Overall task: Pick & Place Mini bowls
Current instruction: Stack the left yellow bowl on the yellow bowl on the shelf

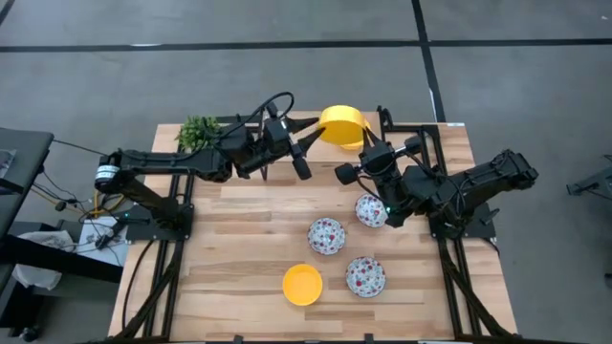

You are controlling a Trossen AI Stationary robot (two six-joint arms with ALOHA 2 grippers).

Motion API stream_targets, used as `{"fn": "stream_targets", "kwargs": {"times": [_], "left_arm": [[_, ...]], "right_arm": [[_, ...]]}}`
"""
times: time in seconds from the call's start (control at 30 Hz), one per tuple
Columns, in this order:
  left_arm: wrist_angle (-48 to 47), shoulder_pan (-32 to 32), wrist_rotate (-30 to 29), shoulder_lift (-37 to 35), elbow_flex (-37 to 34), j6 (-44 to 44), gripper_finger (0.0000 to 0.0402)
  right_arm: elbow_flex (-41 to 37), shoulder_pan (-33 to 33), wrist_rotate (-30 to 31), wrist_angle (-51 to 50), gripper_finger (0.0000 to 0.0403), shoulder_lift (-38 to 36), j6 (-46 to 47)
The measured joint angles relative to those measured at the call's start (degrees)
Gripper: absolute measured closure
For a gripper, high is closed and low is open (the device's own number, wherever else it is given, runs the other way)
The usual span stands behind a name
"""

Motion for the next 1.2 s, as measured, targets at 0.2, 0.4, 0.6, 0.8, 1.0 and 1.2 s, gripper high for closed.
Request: {"fn": "stream_targets", "kwargs": {"times": [0.2, 0.4, 0.6, 0.8, 1.0, 1.2], "left_arm": [[0.05, -1.54, 0.35, -3.83, -0.02, 4.20, 0.0196], [-2.99, -1.75, -0.03, -10.05, -0.02, 4.35, 0.0158], [-12.60, -3.92, -0.24, -16.81, -1.82, 0.93, 0.0151], [-14.39, -6.92, -0.36, -22.61, -9.81, -1.74, 0.0155], [-14.53, -10.16, -0.42, -27.23, -19.19, -4.65, 0.0156], [-14.25, -12.70, -0.39, -29.67, -24.39, -10.11, 0.0156]], "right_arm": [[-0.04, -1.72, -0.87, -0.06, 0.0402, -0.06, -0.22], [-0.04, -5.00, -0.40, 0.16, 0.0402, -0.26, -1.33], [-0.04, -9.84, -0.04, 1.29, 0.0402, -3.73, -5.62], [-0.04, -14.36, 0.03, 3.29, 0.0402, -8.42, -6.09], [-0.02, -16.44, 0.05, 4.32, 0.0402, -11.97, -5.92], [-0.40, -13.38, 0.05, 4.04, 0.0403, -11.36, 1.93]]}}
